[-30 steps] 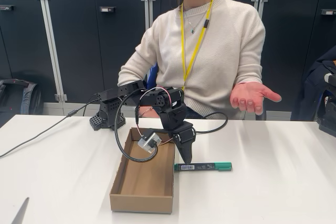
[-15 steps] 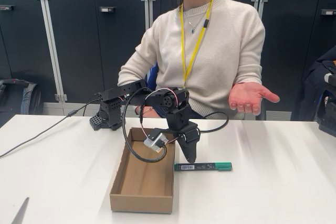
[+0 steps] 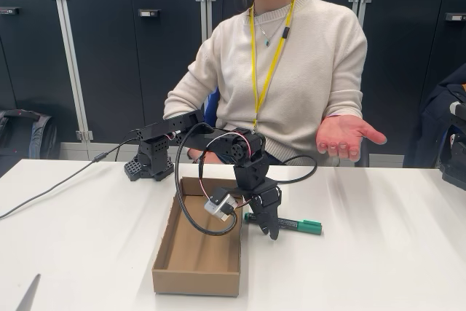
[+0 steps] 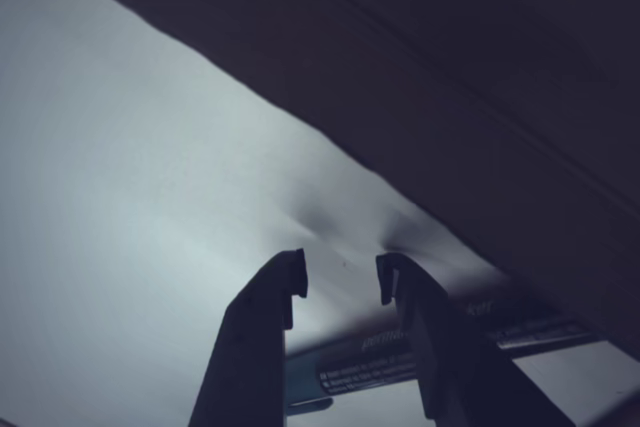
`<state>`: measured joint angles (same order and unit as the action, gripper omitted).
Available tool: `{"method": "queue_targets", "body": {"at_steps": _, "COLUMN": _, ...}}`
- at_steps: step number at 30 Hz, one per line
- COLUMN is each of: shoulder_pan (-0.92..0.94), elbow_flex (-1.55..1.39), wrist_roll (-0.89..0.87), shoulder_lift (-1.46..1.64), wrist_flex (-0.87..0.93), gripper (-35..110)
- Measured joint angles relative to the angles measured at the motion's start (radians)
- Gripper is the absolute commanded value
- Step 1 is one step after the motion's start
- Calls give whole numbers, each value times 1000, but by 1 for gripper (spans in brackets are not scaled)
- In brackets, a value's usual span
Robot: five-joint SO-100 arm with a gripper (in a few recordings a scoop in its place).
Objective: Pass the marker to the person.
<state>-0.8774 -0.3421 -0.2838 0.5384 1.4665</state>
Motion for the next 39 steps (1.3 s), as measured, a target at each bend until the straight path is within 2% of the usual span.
{"method": "queue_targets", "body": {"at_steps": 6, "shoulder_pan": -5, "elbow_flex": -23, "wrist_roll": 35, "shoulder_lift": 8, "wrist_flex": -3, "gripper": 16}}
{"method": "queue_targets", "body": {"at_steps": 11, "shoulder_pan": -18, "elbow_flex": -75, "wrist_roll": 202, "shoulder_lift": 49, "wrist_flex": 37, "gripper": 16}}
{"method": "queue_targets", "body": {"at_steps": 18, "shoulder_pan": -3, "elbow_flex": -175, "wrist_roll": 543, "shoulder_lift": 167, "wrist_flex": 48, "gripper": 16}}
{"method": "queue_targets", "body": {"at_steps": 25, "shoulder_pan": 94, "elbow_flex": -224, "wrist_roll": 845, "shoulder_lift": 290, "wrist_flex": 21, "gripper": 17}}
{"method": "queue_targets", "body": {"at_steps": 39, "shoulder_pan": 129, "elbow_flex": -301, "wrist_roll": 1569, "shoulder_lift": 331, "wrist_flex": 69, "gripper": 18}}
